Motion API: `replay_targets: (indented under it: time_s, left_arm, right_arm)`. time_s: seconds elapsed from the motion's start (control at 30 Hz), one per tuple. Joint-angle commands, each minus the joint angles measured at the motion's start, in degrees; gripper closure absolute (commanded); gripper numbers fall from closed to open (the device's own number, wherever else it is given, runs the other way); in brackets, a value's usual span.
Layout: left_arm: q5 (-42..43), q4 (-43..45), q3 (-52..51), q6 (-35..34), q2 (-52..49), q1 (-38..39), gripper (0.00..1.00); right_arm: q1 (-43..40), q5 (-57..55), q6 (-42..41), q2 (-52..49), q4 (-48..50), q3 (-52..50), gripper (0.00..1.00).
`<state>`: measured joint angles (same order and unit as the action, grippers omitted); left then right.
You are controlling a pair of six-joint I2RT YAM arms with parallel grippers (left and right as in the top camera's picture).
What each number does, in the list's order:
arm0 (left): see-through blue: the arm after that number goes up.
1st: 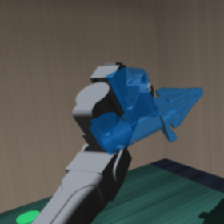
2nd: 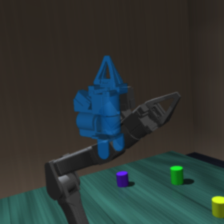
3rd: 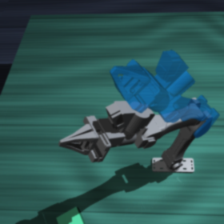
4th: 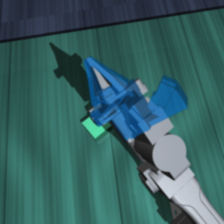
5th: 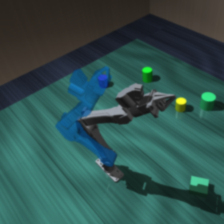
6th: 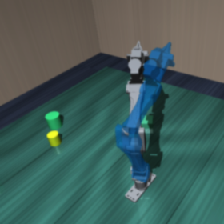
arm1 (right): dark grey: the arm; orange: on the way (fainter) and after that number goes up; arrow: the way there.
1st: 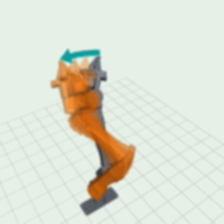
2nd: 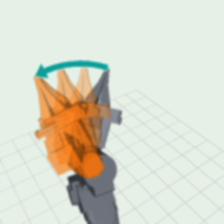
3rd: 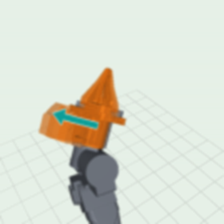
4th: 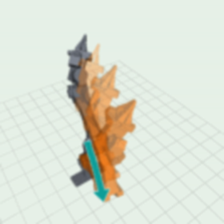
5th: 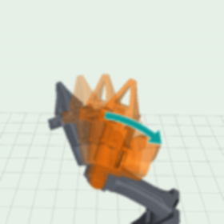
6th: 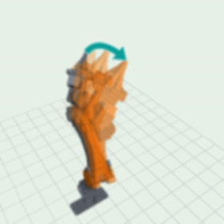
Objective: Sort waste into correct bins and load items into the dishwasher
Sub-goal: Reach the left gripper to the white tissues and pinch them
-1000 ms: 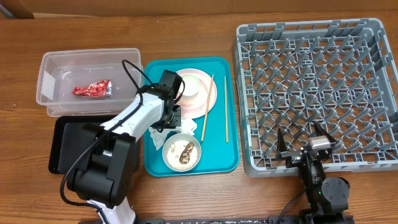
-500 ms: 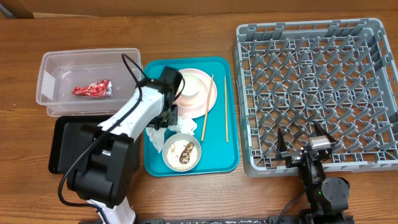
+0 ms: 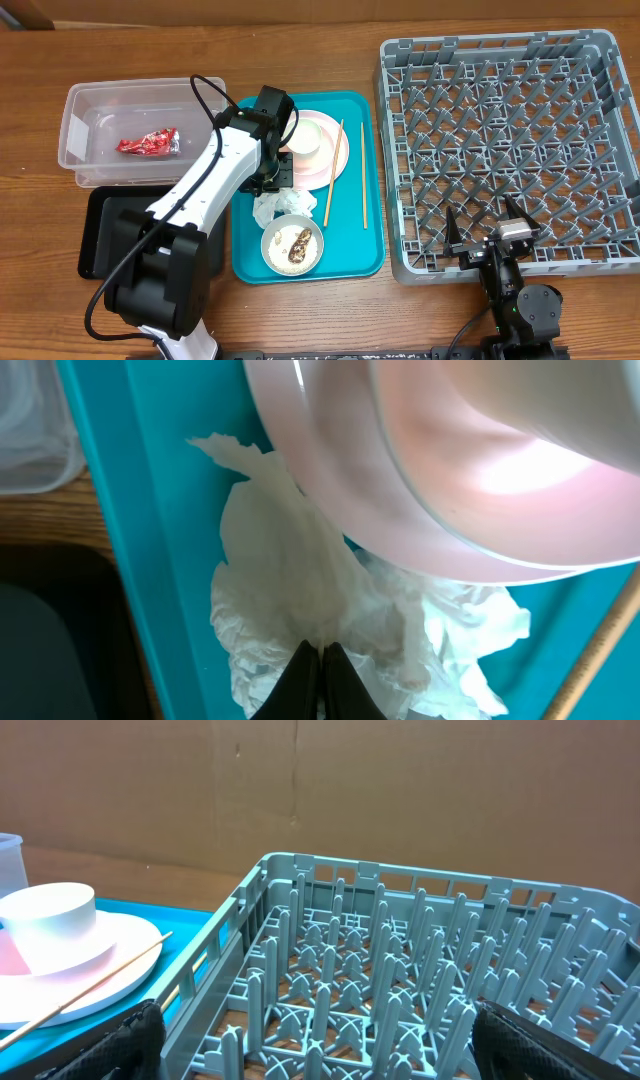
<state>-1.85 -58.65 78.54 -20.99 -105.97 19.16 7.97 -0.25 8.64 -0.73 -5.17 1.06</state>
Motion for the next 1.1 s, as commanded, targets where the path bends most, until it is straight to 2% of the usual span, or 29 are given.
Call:
replay_targets:
  time_s: [0.0, 0.17, 0.4, 0.67, 1.07]
  left_arm:
    - [4.2, 0.2, 1.1, -0.4, 1.7, 0.2, 0.96]
    - [7.5, 0.3, 1.1, -0.4, 1.7, 0.2, 0.96]
    - [7.9, 3.2, -1.0, -0.6, 1.6, 0.2, 0.93]
    - [8.6, 5.0, -2.5, -0.9, 1.5, 0.4, 0.76]
    - [10.5, 6.4, -2.7, -0.9, 1.5, 0.4, 0.62]
  right_arm:
    - [0.3, 0.0, 0.0, 0.6, 0.4, -0.6, 0.0]
    - [0.3, 0.0, 0.0, 0.6, 0.4, -0.6, 0.0]
    - [0.3, 0.0, 0.0, 0.6, 0.4, -0.6, 0.0]
    - [0.3, 0.0, 0.0, 0.6, 0.4, -0.6, 0.0]
    - [0.3, 0.0, 0.0, 0.6, 0.4, -0.6, 0.0]
